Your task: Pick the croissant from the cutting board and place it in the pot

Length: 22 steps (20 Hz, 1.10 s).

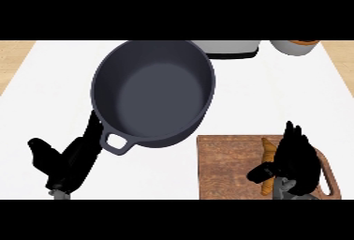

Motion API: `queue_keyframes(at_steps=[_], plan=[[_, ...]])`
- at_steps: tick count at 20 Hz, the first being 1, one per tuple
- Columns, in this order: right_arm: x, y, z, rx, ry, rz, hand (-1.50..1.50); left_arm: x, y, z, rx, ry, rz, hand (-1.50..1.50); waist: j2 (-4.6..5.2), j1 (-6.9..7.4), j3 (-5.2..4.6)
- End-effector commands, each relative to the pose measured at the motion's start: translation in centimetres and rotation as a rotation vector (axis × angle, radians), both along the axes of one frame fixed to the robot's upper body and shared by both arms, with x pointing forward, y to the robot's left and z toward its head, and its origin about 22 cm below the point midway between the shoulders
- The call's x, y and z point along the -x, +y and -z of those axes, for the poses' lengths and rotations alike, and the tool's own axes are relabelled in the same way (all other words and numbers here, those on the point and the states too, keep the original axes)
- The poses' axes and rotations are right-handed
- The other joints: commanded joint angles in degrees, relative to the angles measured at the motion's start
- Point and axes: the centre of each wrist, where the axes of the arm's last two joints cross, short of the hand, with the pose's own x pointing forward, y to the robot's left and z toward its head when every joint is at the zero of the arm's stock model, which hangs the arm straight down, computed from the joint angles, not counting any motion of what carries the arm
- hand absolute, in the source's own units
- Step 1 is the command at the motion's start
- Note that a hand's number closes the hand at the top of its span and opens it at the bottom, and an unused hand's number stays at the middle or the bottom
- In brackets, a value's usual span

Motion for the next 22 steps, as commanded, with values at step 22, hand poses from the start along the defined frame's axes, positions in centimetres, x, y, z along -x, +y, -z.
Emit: queue_keyframes(at_steps=[22], plan=[[-0.2,-1.1,1.9,0.028,0.177,0.181,-1.50,0.0,-2.8,-0.6,0.028,-0.029,0.057,0.00,0.21,0.03,-0.14]])
